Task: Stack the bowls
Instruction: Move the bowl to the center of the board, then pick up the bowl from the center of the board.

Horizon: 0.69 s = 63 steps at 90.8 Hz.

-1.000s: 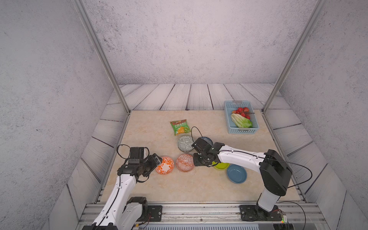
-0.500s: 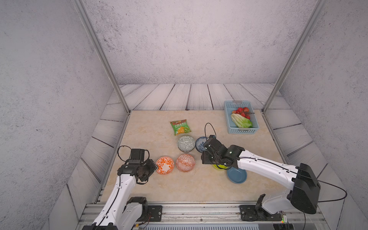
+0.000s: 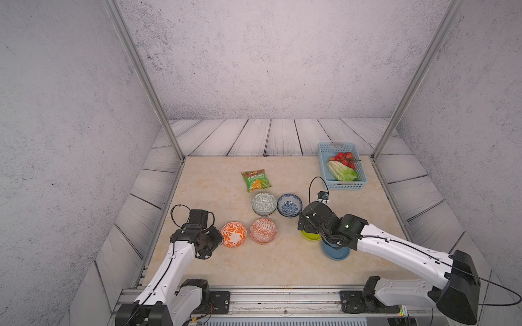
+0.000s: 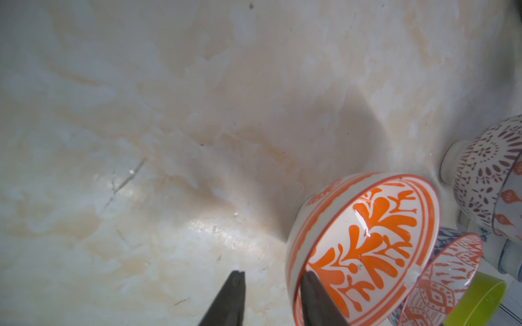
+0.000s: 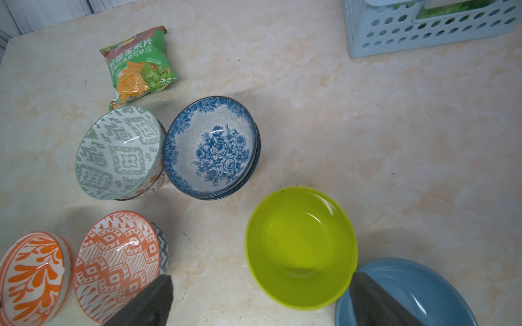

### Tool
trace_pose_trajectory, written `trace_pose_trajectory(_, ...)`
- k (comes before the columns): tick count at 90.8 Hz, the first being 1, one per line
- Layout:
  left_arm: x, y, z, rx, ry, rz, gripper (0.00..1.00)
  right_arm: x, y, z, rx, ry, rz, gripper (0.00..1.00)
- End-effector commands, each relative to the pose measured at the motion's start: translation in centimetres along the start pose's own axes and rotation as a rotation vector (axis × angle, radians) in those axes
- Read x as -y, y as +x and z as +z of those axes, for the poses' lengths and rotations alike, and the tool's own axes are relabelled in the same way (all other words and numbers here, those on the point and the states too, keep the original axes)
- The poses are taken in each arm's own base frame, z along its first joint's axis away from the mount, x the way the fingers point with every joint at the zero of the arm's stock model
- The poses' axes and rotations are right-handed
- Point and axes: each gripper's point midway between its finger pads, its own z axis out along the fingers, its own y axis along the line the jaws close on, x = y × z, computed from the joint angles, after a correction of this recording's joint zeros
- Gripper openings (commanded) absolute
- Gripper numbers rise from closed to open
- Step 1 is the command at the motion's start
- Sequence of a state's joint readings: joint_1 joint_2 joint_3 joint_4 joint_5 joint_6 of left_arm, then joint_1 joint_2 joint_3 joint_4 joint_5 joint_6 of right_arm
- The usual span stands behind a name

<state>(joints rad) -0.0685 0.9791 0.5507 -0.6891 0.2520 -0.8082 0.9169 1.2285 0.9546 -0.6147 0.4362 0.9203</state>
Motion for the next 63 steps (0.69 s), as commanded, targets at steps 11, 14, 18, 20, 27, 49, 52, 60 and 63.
trace_pose_trajectory(11,0.7,-0.6,-0.3,0.025,0.003,0.033,0.3,-0.5,0.0,0.2,-0.038,0.022,-0.034,0.99)
trace_pose_trajectory(14,0.8,-0.5,-0.3,0.024,0.003,0.038,0.3,-0.5,0.1,0.3,-0.042,0.024,-0.036,0.99)
trace_pose_trajectory(18,0.9,-0.6,-0.3,0.024,0.002,0.041,0.3,-0.6,0.2,0.4,-0.048,0.019,-0.039,0.99)
trace_pose_trajectory(20,0.9,-0.5,-0.2,0.02,-0.002,0.043,0.3,-0.7,0.2,0.4,-0.048,0.018,-0.039,0.99)
trace_pose_trajectory(27,1.0,-0.5,0.0,0.013,-0.009,0.047,0.33,-0.7,0.2,0.4,-0.048,0.016,-0.039,0.99)
trace_pose_trajectory(49,1.4,-0.6,0.8,-0.01,-0.014,0.065,0.34,-0.8,0.3,0.5,-0.051,0.007,-0.041,0.99)
trace_pose_trajectory(52,1.4,-0.6,0.9,-0.011,-0.015,0.065,0.32,-0.8,0.3,0.5,-0.051,0.005,-0.04,0.99)
trace_pose_trajectory(60,1.5,-0.6,0.9,-0.008,-0.012,0.071,0.28,-0.8,0.3,0.6,-0.049,0.006,-0.04,0.99)
trace_pose_trajectory(63,1.5,-0.6,0.9,-0.007,-0.012,0.072,0.25,-0.8,0.3,0.6,-0.049,0.006,-0.04,0.99)
